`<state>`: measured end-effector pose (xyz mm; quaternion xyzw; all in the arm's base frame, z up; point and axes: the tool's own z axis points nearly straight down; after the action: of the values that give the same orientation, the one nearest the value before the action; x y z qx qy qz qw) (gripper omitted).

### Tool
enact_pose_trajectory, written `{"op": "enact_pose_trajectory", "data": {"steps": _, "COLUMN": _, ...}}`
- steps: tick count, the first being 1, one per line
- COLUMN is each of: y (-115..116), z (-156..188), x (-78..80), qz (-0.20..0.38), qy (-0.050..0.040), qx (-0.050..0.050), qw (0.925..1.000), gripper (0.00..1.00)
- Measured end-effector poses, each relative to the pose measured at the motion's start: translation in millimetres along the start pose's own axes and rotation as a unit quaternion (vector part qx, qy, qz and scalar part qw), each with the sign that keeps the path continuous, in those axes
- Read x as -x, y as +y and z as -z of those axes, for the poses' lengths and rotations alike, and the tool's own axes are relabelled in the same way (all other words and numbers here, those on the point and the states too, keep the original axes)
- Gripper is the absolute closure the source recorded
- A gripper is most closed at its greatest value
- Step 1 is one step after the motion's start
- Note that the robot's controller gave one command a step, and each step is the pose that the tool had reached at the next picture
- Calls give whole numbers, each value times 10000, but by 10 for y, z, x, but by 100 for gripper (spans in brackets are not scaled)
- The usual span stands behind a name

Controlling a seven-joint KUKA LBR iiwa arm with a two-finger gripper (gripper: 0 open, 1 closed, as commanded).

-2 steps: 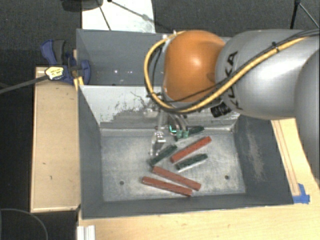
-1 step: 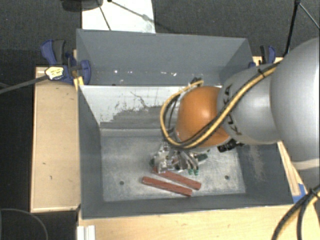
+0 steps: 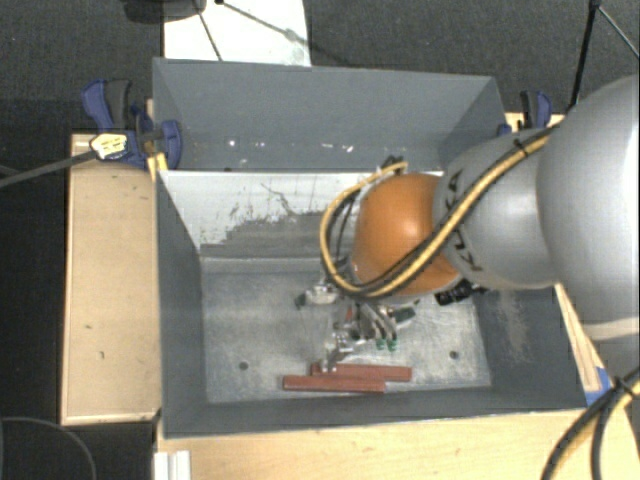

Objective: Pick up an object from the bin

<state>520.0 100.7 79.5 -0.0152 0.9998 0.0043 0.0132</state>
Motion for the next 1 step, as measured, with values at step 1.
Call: {"op": "enact_pose_trajectory", "data": {"steps": 1, "y": 0, "z": 0, "x": 0, "qz": -6, "qy": 0, "qx": 0, "qw": 10000, "gripper": 0}}
